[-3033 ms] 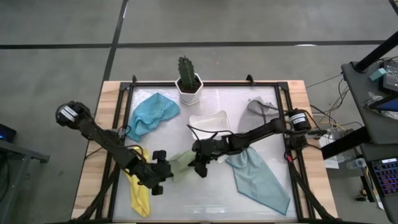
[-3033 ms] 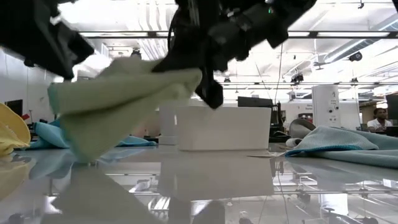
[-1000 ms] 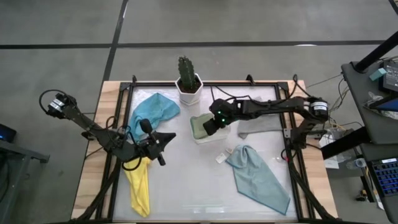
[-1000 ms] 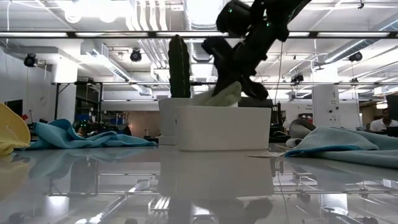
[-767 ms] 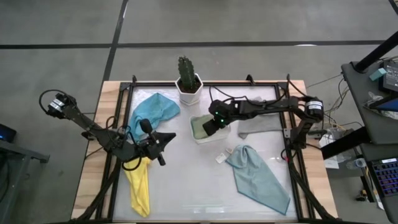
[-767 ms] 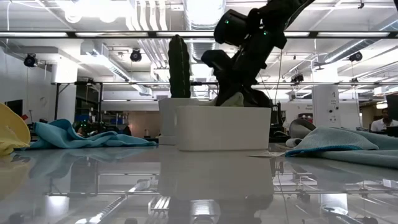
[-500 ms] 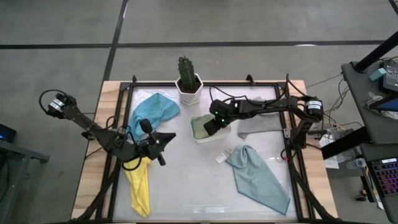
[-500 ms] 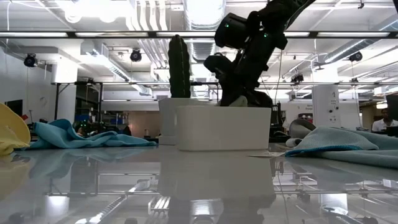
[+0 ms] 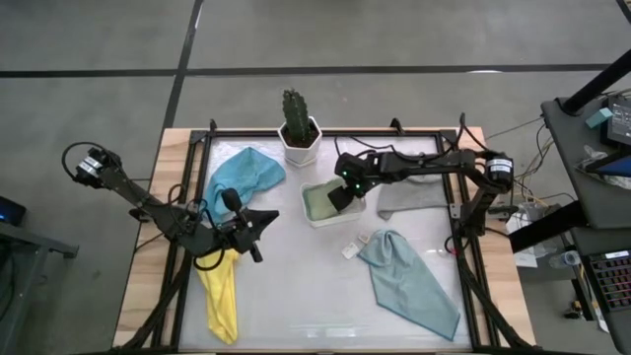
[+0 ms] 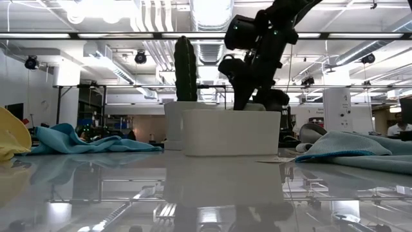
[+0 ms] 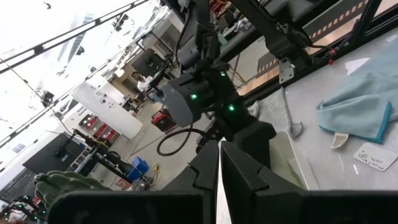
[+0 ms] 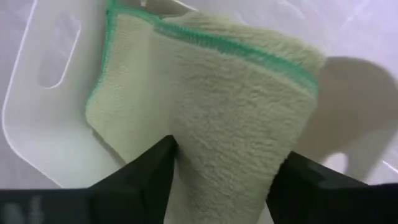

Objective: Fold microfiber towels
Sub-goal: Put the green towel into the bin

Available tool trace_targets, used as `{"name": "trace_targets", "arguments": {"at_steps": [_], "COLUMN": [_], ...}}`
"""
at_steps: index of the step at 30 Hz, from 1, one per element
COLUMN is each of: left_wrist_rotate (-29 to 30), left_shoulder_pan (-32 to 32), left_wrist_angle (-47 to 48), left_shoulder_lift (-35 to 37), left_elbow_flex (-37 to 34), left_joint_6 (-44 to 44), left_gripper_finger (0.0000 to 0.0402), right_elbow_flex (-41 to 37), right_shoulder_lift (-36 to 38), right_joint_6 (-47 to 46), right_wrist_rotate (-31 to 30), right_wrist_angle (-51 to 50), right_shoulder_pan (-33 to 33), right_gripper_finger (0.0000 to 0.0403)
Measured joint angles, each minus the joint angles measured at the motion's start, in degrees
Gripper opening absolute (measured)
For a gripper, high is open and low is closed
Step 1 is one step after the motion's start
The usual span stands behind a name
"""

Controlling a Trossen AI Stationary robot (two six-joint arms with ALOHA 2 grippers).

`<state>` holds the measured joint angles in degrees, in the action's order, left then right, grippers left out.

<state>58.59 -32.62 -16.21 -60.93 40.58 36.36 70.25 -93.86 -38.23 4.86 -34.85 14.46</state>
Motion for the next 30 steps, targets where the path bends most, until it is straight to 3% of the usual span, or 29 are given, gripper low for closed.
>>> {"name": "trace_targets", "arguments": {"at_steps": [9, 15, 19, 28, 30], "left_wrist_rotate": [0.00, 0.00, 0.00, 0.00, 0.00], "left_shoulder_pan": [0.00, 0.00, 0.00, 0.02, 0.04], "left_wrist_angle": [0.05, 0.03, 0.03, 0.01, 0.01], "left_shoulder_lift": [0.00, -0.01, -0.02, -0.02, -0.02], "left_elbow_flex": [0.00, 0.00, -0.02, -0.04, -0.06], "left_joint_6": [0.00, 0.02, 0.00, 0.11, 0.32], "left_gripper_finger": [0.0004, 0.0004, 0.0004, 0.0004, 0.0004], "right_elbow_flex": [7.68, 14.47, 15.80, 9.59, 8.33], "right_shoulder_lift": [0.00, 0.05, 0.13, -1.53, -2.54], "right_joint_6": [4.72, 8.43, 11.44, 15.66, 15.84], "right_wrist_rotate": [-0.83, -6.50, -8.73, -10.91, -10.90], "right_wrist_angle": [-11.39, -20.17, -20.33, -11.87, -10.44], "right_shoulder_pan": [1.73, 2.07, 1.80, 0.81, 0.67], "right_gripper_finger": [0.0214, 0.0203, 0.0167, 0.0022, 0.0013]}}
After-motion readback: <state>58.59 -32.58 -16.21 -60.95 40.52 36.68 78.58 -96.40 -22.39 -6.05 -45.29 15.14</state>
